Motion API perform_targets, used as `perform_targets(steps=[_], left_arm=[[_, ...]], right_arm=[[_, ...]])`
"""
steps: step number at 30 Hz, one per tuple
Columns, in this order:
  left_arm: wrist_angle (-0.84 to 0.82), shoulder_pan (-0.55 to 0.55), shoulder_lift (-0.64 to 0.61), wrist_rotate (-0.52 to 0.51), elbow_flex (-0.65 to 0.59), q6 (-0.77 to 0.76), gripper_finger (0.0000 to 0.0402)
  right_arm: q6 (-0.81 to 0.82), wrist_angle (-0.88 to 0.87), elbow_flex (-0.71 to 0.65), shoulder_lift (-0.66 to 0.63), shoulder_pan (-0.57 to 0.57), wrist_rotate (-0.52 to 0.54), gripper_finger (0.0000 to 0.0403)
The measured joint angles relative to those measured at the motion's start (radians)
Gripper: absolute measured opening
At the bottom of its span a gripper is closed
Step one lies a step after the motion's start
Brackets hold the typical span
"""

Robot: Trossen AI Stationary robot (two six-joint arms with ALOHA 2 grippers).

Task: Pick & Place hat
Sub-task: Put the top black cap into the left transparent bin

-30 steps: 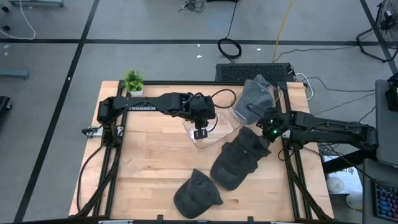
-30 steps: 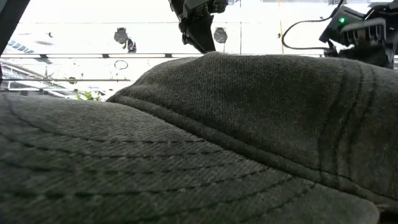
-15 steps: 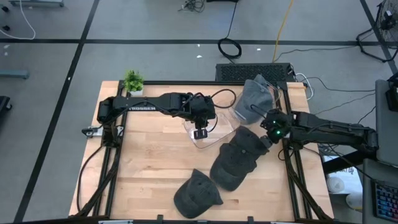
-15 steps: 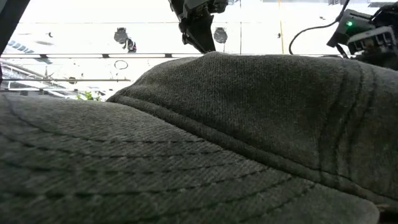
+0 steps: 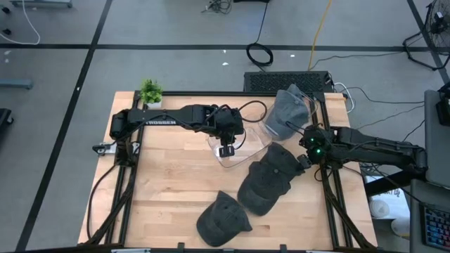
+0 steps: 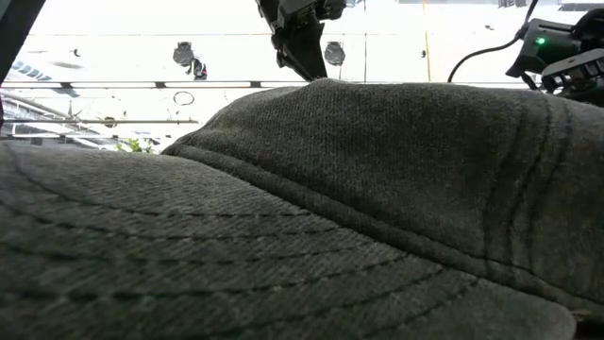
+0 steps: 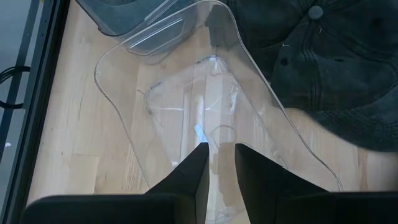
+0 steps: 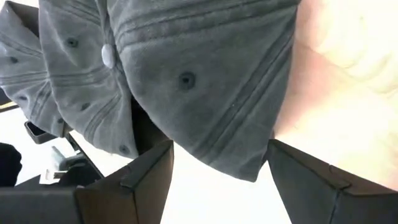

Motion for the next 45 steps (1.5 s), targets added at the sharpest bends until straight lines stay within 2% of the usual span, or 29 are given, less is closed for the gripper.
perform_targets(steps=[8, 12, 17, 20, 23, 27, 30, 35, 37, 40, 43, 45], left_arm=[[0.0, 0.0, 0.0, 0.0, 0.0, -0.016, 0.0088], [0.003, 0.0, 0.0, 0.0, 0.0, -0.015, 0.0088], [0.004, 0.0, 0.0, 0.0, 0.0, -0.001, 0.0088], [0.007, 0.0, 0.0, 0.0, 0.0, 0.012, 0.0088], [0.01, 0.0, 0.0, 0.0, 0.0, 0.012, 0.0088], [0.008, 0.0, 0.0, 0.0, 0.0, 0.013, 0.0088], [0.001, -0.001, 0.0, 0.0, 0.0, 0.018, 0.0088], [-0.002, -0.001, 0.0, 0.0, 0.0, 0.071, 0.0088], [-0.001, -0.001, 0.0, 0.0, 0.0, 0.091, 0.0088], [-0.001, 0.0, 0.0, 0.0, 0.0, 0.107, 0.0088], [-0.001, 0.0, 0.0, 0.0, 0.0, 0.118, 0.0088], [-0.001, 0.0, 0.0, 0.0, 0.0, 0.118, 0.0088]], right_arm=[[0.076, 0.02, 0.0, 0.018, 0.001, 0.074, 0.0247], [0.072, 0.102, 0.0, 0.022, 0.002, 0.063, 0.0247], [0.081, 0.325, -0.021, 0.022, 0.002, -0.05, 0.0247], [0.143, 0.476, -0.026, 0.022, 0.002, -0.124, 0.0247], [0.202, 0.51, -0.006, 0.016, 0.006, -0.133, 0.0247], [0.309, 0.447, 0.016, 0.003, 0.071, -0.083, 0.0247], [0.431, 0.427, 0.04, 0.005, 0.162, -0.028, 0.0247], [0.52, 0.398, 0.144, 0.044, 0.337, 0.158, 0.0247], [0.517, 0.3, 0.206, 0.077, 0.399, 0.231, 0.0247], [0.525, 0.04, 0.287, 0.133, 0.482, 0.347, 0.0247], [0.616, -0.203, 0.309, 0.179, 0.537, 0.439, 0.0247], [0.666, -0.237, 0.304, 0.191, 0.565, 0.48, 0.0247]])
